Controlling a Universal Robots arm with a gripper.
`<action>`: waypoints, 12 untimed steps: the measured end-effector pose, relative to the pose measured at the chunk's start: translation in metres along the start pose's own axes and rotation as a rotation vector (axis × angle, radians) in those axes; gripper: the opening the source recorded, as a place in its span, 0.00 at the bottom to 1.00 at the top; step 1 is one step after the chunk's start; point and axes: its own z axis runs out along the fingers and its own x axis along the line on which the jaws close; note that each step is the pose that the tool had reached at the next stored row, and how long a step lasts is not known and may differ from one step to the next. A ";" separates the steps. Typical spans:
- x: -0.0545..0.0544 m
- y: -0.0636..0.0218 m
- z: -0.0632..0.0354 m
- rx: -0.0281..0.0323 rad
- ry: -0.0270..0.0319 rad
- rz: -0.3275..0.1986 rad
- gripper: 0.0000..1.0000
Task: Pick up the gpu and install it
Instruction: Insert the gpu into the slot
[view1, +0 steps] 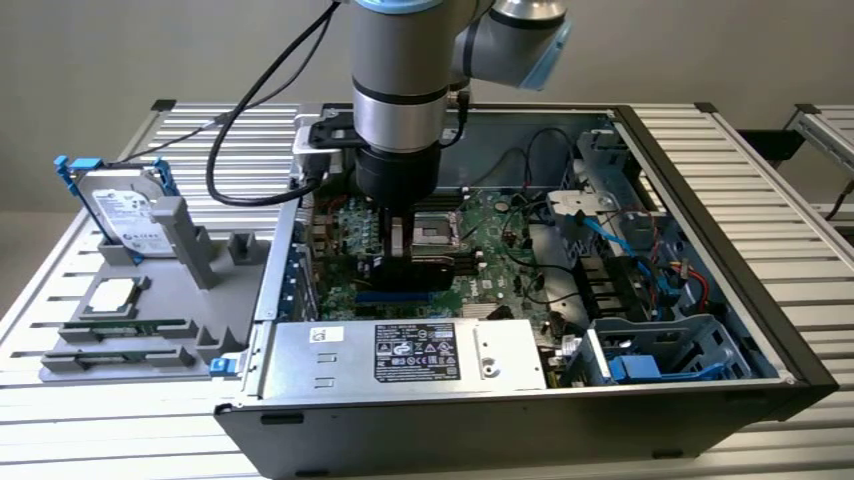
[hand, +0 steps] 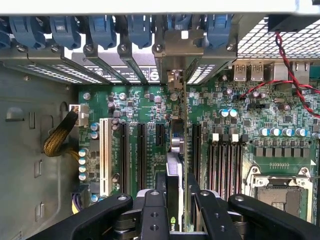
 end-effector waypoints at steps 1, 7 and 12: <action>0.000 0.0000 0.0002 -0.0006 0.0000 0.000 0.27; 0.000 0.0000 0.0010 -0.0019 -0.0001 0.000 0.27; 0.000 -0.0001 0.0021 -0.0038 0.0000 0.000 0.27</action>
